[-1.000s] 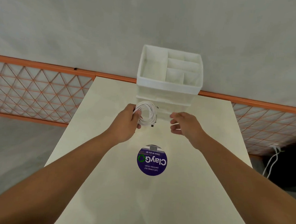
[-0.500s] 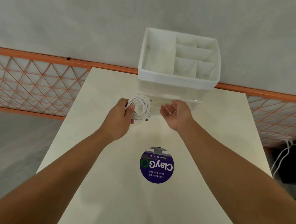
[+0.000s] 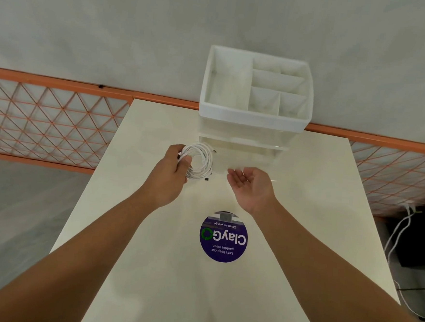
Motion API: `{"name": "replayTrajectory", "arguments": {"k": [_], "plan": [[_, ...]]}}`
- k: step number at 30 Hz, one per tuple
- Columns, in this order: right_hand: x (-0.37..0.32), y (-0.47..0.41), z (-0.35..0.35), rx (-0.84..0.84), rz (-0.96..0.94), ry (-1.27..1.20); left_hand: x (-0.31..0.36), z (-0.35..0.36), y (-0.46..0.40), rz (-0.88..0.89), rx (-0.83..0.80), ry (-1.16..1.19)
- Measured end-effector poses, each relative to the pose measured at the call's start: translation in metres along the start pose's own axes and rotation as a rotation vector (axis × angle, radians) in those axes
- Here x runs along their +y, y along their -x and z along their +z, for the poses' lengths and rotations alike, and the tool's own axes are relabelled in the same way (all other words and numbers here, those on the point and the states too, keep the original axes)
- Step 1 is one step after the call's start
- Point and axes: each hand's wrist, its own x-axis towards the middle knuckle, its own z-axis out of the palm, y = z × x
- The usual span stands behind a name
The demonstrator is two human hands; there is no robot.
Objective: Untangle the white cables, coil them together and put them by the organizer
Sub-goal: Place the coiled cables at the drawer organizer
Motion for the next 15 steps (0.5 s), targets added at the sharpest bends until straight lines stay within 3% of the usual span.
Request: {"name": "replayTrajectory", "arguments": {"k": [15], "plan": [[0.021,0.043,-0.027,0.016,0.042,-0.02,0.039,0.014,-0.018,0.003,-0.106,0.041]]}}
